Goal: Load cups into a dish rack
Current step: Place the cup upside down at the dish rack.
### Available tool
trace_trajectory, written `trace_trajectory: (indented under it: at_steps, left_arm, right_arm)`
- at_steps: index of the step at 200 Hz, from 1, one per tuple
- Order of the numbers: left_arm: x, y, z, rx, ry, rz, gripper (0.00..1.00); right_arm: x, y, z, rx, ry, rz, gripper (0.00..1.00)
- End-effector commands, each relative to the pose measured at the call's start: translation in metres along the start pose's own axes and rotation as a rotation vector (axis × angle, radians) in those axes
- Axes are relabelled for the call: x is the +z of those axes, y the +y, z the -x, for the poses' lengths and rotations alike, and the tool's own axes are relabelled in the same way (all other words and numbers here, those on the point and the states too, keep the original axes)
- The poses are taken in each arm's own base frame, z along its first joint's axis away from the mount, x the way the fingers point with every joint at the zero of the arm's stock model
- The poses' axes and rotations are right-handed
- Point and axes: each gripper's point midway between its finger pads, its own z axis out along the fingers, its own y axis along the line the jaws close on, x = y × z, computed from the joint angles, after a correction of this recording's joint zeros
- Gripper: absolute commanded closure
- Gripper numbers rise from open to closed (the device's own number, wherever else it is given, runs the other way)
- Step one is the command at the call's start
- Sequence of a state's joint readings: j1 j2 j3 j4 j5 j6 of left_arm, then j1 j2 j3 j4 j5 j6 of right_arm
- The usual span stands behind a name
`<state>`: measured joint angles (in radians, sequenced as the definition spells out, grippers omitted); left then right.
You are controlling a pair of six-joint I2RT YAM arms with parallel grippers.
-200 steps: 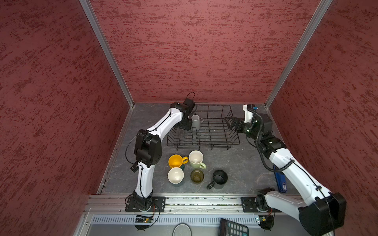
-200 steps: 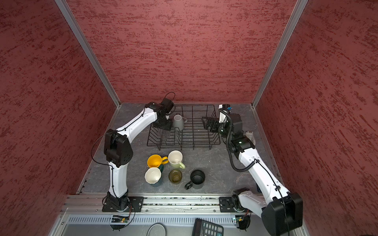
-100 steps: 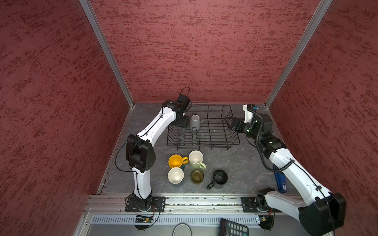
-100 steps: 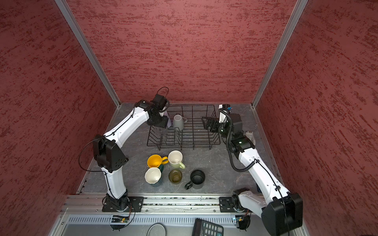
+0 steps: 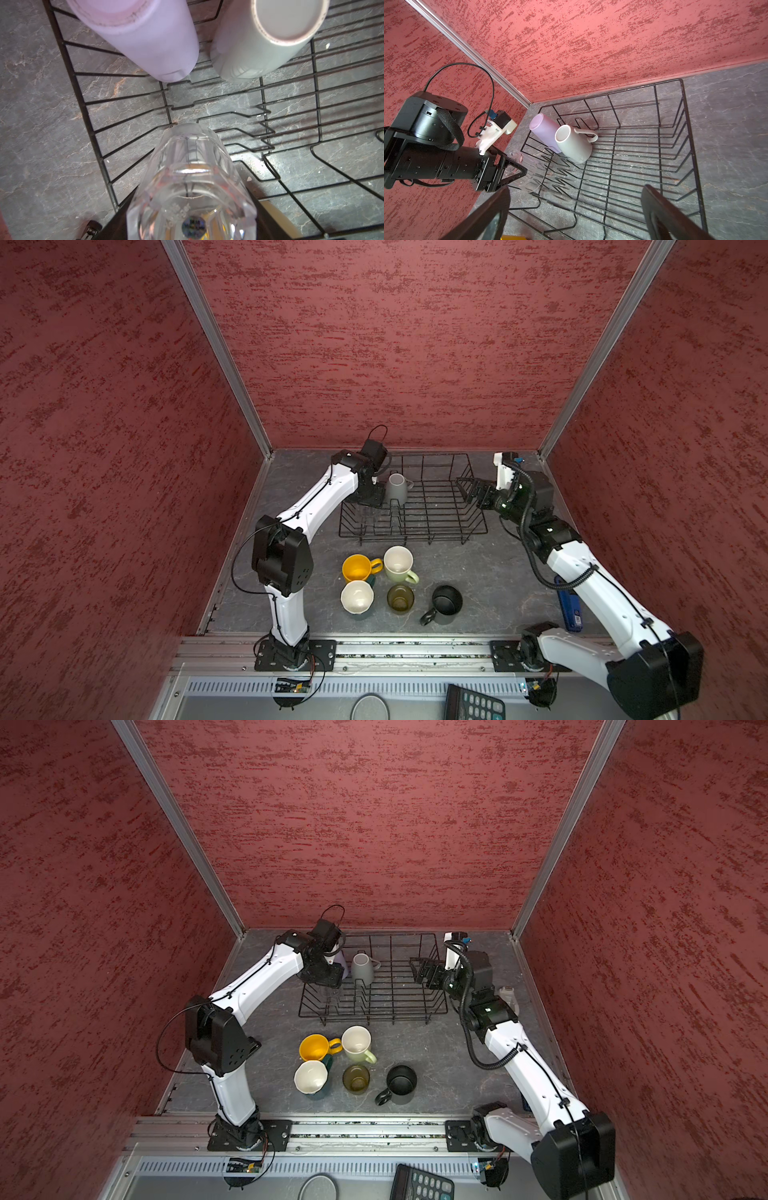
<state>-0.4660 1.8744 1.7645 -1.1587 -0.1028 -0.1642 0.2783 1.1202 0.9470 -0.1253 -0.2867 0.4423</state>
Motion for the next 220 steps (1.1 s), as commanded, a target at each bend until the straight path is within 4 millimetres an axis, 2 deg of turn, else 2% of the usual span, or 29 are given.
trace_trajectory:
  at_steps: [1,43,61,102,122,142,175,220]
  left_arm:
    - [0.005,-0.005,-0.004,-0.014,0.013,-0.025,0.89]
    - [0.016,-0.002,-0.007,-0.029,0.030,-0.008,0.88]
    - [0.019,-0.001,-0.008,-0.035,0.028,-0.006,0.83]
    - [0.030,0.000,-0.009,-0.053,0.036,-0.013,0.80]
    - [0.036,0.000,-0.013,-0.060,0.057,-0.028,0.75]
    - [0.038,-0.001,-0.013,-0.071,0.061,-0.052,0.66]
    - [0.043,-0.002,-0.015,-0.084,0.071,-0.065,0.45]
    - [0.045,0.002,-0.015,-0.093,0.071,-0.058,0.30]
  right_arm:
    - [-0.003,0.002,0.005,0.006,-0.014,0.009,0.01]
    - [-0.005,0.001,0.004,0.007,-0.016,0.001,0.01]
    - [-0.005,0.000,0.005,0.004,-0.018,-0.004,0.01]
    - [-0.005,-0.001,0.003,0.005,-0.013,-0.006,0.01]
    - [-0.005,-0.001,0.003,0.005,-0.012,-0.007,0.01]
    - [-0.005,-0.001,0.003,0.004,-0.012,-0.009,0.01]
    - [-0.005,-0.003,0.002,0.004,-0.008,-0.019,0.01]
    - [-0.006,-0.004,0.001,0.001,-0.007,-0.026,0.01]
